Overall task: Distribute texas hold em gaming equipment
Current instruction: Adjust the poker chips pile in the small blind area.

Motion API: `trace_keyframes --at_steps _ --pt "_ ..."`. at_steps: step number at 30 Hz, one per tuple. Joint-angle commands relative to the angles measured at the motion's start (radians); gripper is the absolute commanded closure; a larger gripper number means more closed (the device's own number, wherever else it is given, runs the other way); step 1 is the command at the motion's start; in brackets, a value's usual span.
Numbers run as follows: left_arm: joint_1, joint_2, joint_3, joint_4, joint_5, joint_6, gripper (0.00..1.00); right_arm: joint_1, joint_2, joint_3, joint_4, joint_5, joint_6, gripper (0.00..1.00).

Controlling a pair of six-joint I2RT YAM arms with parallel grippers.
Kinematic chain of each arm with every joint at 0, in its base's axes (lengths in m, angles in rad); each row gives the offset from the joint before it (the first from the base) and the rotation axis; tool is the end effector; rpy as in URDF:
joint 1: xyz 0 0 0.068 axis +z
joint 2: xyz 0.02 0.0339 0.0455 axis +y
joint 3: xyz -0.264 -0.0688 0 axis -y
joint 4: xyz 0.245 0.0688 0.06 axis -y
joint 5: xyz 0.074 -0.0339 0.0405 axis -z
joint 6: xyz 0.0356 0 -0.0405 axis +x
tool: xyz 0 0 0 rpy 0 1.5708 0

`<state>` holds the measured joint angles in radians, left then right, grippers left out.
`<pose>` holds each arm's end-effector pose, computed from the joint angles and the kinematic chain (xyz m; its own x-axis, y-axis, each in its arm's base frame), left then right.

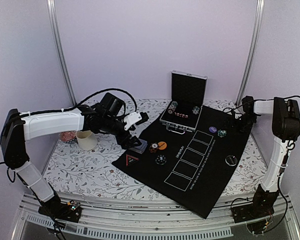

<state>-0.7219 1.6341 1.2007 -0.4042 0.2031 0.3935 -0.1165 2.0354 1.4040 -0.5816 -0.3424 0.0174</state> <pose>0.2633 -0.2414 0.2476 -0.2281 0.7011 -0.6756 0.9052 0.4083 0.1182 0.4077 -0.0357 0.1526 -0.9303 0.1254 -0.3447 0.0089 0.9472 0.3205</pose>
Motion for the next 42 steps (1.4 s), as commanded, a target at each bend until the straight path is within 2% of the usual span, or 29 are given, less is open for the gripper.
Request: trace_keyframes --at_steps 1,10,19,31,38,42 --pt "-0.010 -0.021 -0.010 0.011 0.013 0.012 0.14 0.029 -0.055 0.052 -0.049 0.045 -0.053 0.01" --pt "-0.011 -0.022 -0.014 0.010 0.014 0.017 0.14 0.129 0.002 0.110 -0.147 0.312 -0.065 0.01" --pt "-0.011 -0.020 -0.016 0.006 0.019 0.018 0.14 0.191 0.105 0.184 -0.201 0.368 -0.119 0.00" --pt "-0.012 -0.018 -0.018 0.007 0.009 0.018 0.14 0.228 0.183 0.228 -0.240 0.405 -0.126 0.40" --pt "-0.012 -0.020 -0.018 0.005 0.006 0.020 0.14 0.228 0.182 0.226 -0.255 0.431 -0.118 0.73" --pt "-0.012 -0.022 -0.019 0.005 0.006 0.019 0.14 0.227 0.174 0.222 -0.256 0.440 -0.116 0.76"
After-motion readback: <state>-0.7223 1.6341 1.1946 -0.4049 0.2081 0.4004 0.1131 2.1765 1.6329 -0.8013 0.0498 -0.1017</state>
